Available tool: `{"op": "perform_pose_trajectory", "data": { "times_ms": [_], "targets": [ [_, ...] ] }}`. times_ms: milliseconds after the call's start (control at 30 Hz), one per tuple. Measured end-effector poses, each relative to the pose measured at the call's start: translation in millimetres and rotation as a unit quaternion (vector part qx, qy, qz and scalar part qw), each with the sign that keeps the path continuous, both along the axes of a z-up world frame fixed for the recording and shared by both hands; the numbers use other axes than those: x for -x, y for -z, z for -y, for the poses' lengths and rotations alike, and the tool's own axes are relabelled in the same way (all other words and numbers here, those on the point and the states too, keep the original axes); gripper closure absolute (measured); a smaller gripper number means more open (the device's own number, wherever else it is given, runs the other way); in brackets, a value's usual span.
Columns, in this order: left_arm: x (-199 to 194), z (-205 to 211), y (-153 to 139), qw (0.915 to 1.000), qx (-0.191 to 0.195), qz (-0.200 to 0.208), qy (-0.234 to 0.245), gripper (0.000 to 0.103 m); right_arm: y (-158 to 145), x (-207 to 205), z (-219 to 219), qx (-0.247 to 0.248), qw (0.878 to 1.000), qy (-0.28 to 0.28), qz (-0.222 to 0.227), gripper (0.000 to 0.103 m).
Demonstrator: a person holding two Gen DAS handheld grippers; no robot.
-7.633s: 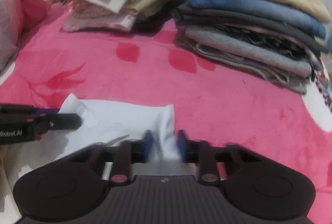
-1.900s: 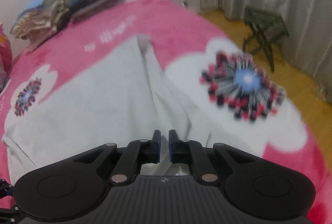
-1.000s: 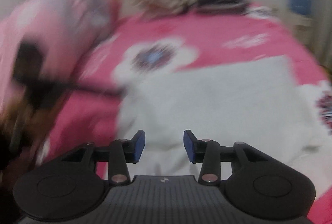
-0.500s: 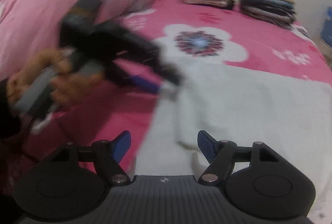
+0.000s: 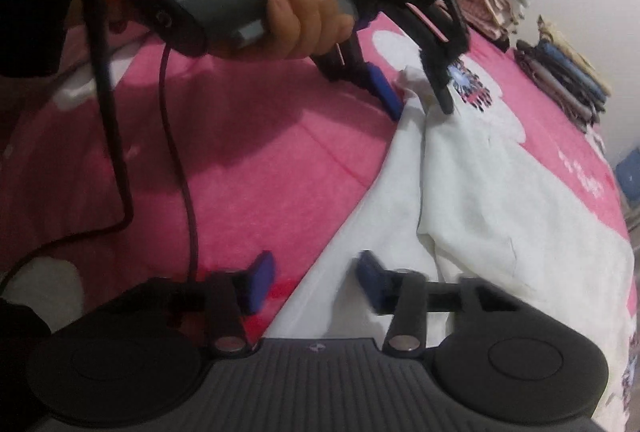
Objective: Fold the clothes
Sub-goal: 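Grasp the edge of the folded white shirt with both grippers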
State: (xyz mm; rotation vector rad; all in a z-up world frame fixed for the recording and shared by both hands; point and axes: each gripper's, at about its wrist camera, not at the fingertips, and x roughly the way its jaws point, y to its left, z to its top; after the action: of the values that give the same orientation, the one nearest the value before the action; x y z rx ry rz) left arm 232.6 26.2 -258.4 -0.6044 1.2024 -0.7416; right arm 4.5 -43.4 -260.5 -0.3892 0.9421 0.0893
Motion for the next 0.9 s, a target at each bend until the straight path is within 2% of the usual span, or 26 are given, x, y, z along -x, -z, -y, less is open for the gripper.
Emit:
{"op": "perform_pose_trajectory", "data": {
  "times_ms": [33,67,133,200,333,600,900],
  "targets": [
    [-0.2,1.3,0.6,1.0000,-0.001,0.001,0.001,0.069,-0.9,0.5,2.2,-0.002,1.000,0.005,0.000,0.067],
    [-0.2,2.6,1.0,1.0000,-0.003,0.003,0.001,0.070,-1.8,1.1,4.4,-0.004,1.000,0.010,-0.001,0.079],
    [0.3,5.1,1.2,0.9999,-0.008,0.007,0.002,0.080,-3.5,2.2,8.7,-0.008,1.000,0.020,-0.002,0.086],
    [1.1,6.0,0.6,0.9999,-0.012,0.009,-0.003,0.090,-5.1,4.0,13.3,-0.008,0.999,0.031,0.002,0.099],
    [7.5,10.8,-11.5,0.9990,-0.024,0.037,-0.009,0.097,-12.8,4.8,30.7,-0.020,0.998,0.061,0.018,0.101],
    [17.5,41.7,-60.0,0.9934,-0.037,0.108,0.010,0.098,-59.4,15.5,76.3,-0.060,0.987,0.127,0.077,0.101],
    [23.9,140.2,-89.0,0.9803,-0.065,0.163,0.091,0.098,-80.6,30.6,138.6,-0.047,0.973,0.199,0.110,0.101]
  ]
}}
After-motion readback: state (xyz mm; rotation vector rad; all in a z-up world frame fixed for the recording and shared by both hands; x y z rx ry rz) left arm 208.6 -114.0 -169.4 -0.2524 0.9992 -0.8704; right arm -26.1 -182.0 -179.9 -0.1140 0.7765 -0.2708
